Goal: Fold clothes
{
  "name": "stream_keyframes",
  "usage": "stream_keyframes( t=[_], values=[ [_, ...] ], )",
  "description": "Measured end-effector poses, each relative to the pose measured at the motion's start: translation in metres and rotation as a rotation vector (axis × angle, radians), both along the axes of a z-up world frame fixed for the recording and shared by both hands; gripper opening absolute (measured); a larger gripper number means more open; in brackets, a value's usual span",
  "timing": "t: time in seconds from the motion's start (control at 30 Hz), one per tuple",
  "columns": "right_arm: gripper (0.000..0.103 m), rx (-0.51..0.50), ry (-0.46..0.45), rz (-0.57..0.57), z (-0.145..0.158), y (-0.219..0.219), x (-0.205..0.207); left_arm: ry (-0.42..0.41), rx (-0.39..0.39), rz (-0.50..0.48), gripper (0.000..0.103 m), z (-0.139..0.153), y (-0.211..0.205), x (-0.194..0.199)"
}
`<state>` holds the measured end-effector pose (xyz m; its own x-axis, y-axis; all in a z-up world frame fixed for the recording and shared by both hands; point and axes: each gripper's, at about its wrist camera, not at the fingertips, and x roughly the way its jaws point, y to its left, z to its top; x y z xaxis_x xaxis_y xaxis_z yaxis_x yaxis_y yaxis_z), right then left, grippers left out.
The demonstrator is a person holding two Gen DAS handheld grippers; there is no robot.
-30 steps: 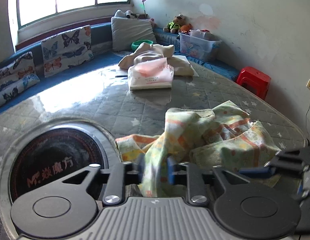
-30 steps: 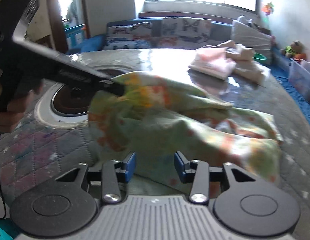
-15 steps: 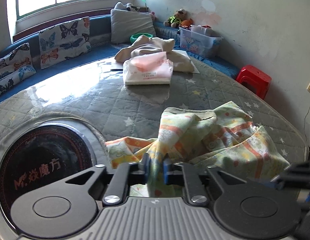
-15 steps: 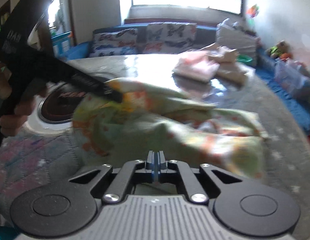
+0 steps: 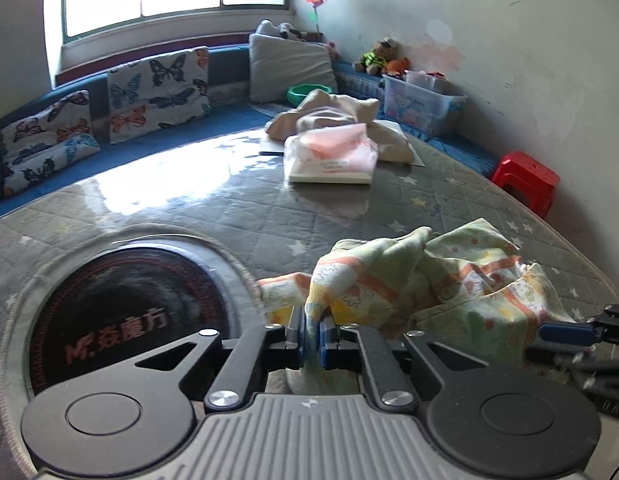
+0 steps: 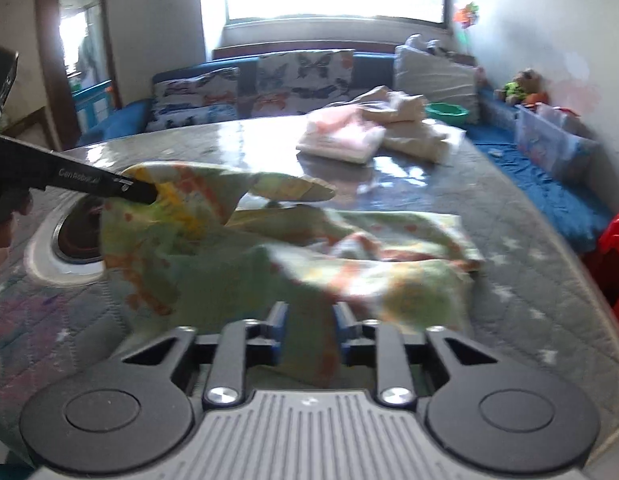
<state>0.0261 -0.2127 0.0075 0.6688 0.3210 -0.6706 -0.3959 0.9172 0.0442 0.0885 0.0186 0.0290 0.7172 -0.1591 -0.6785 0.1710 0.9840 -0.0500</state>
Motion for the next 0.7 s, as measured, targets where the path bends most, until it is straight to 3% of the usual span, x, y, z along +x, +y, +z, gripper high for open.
stream_keyframes(
  t=[0.07, 0.23, 0.33, 0.4, 0.47, 0.57, 0.7],
  values=[
    [0.045, 0.008, 0.002, 0.039, -0.003, 0.016, -0.001, -0.007, 0.001, 0.023, 0.006, 0.001, 0.007, -0.008],
    [0.057, 0.009, 0.016, 0.118, -0.014, 0.049, -0.002, -0.007, -0.018, 0.076, 0.006, -0.001, 0.025, -0.028],
    [0.055, -0.024, 0.041, 0.130, -0.025, 0.064, -0.001, -0.004, -0.036, 0.100, 0.006, -0.004, 0.034, -0.040],
    [0.048, -0.030, 0.039, 0.136, -0.029, 0.068, -0.003, -0.002, -0.046, 0.109, 0.006, -0.005, 0.038, -0.047],
    [0.026, -0.027, 0.037, 0.142, -0.029, 0.069, -0.006, -0.001, -0.055, 0.117, 0.006, -0.006, 0.042, -0.053],
    [0.010, -0.007, 0.043, 0.144, -0.026, 0.064, -0.007, -0.006, -0.058, 0.126, 0.006, -0.006, 0.046, -0.061],
    [0.008, 0.003, 0.017, 0.127, -0.020, 0.052, -0.012, -0.002, -0.054, 0.145, 0.006, -0.009, 0.055, -0.072]
  ],
)
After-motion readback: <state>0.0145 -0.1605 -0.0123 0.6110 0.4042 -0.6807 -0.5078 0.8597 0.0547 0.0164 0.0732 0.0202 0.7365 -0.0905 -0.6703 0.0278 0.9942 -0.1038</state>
